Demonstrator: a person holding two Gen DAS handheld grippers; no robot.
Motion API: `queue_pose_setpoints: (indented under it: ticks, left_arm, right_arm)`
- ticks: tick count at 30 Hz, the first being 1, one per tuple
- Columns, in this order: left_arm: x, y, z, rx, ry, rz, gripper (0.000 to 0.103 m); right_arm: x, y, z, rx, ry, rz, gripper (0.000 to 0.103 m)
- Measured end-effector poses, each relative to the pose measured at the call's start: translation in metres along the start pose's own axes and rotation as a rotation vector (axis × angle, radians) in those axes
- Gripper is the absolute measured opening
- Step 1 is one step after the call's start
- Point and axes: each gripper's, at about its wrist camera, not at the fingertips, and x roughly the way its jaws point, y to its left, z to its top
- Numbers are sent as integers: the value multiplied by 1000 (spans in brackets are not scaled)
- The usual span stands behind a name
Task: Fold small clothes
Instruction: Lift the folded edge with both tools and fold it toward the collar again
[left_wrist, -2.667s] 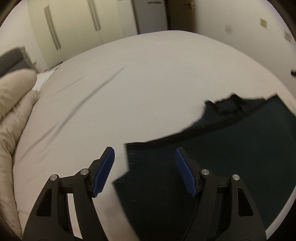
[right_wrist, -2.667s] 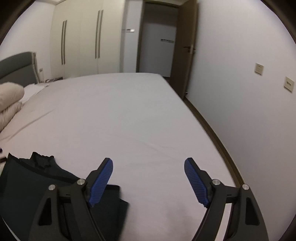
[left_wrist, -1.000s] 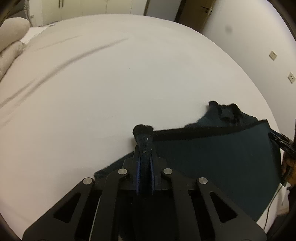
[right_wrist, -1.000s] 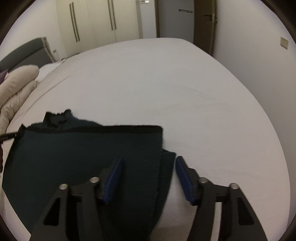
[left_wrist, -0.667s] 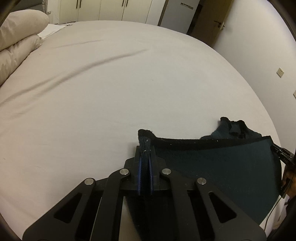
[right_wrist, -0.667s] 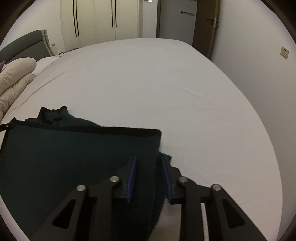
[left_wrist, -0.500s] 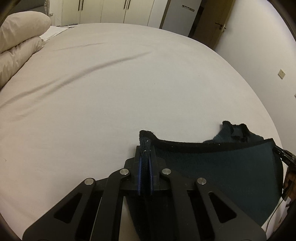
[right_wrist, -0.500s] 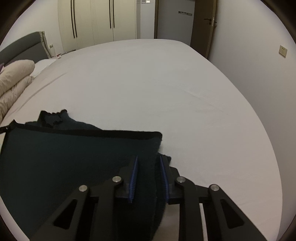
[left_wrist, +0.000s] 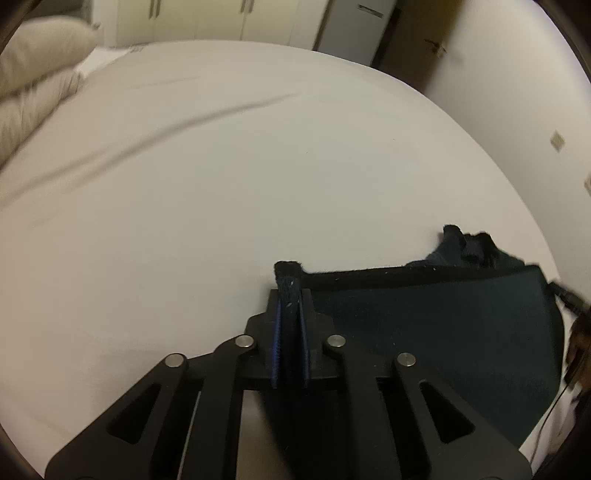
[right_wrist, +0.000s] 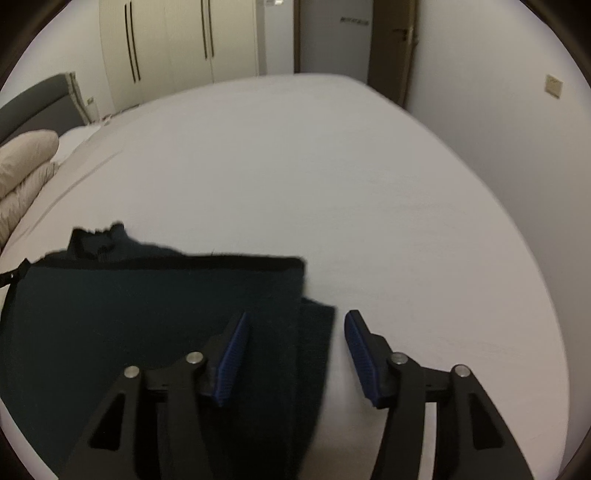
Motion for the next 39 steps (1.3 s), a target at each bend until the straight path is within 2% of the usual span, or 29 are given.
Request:
queue_pose_setpoints:
  ticks: [2,4,5,8,10,13,14,16,17,18,21,24,26,28,30,34,39]
  left_arm:
    - [-13,-3,3,55,-14,43,10]
    - [-28,-2,5,71,-44,130,10]
    - [-33,-2,6,68,-53,148,10]
    - [-49,-17,-1,103,-74,172,10]
    - [-55,-38,-11,152,-86,133,10]
    - [-48,-81,-34,280,-44,93,10]
    - [-42,-95,-43,331,-28,99,10]
    - [-20,-116,-64,425,27,168,10]
    - [-12,-117,-71,427,53,186,9]
    - [-9,-113,-76,407,39,178,9]
    - [-15,-94,-76,300,22,117,9]
    - [-19,-90,-79,307,22,122,9]
    - [-22,-89,-81,307,20,127,9]
    - [-24,-87,-86,296,15,127,9]
    - [-28,-85,-90,290,9,131,9]
    - [-33,-83,-93,281,0,142,9]
    - [-35,-78,-91,256,4,134,9]
  right_arm:
    - [-17,-6,1,28,-41,-17,57]
    - [-32,-8,1,59,-71,23,57]
    - [-38,-6,1,63,-81,51,57]
    - [-46,14,-4,37,-87,154,57]
    - [-44,30,-9,18,-72,221,57]
    - [-31,49,-19,-1,-34,284,57]
    - [-28,54,-26,-7,-19,290,57]
    - [-19,60,-35,-11,7,287,57]
    - [-16,59,-38,-7,12,285,58]
    - [-13,54,-41,3,9,290,58]
    - [-13,35,-45,46,-9,259,58]
    - [-24,-1,-41,147,-30,180,58]
    - [-41,-35,-41,276,-80,118,61]
    - [-53,-56,-44,357,-120,98,61]
    - [-67,-67,-47,384,-155,107,61]
    - [-71,-52,-48,346,-162,179,61]
    - [-40,-13,-48,287,-98,267,61]
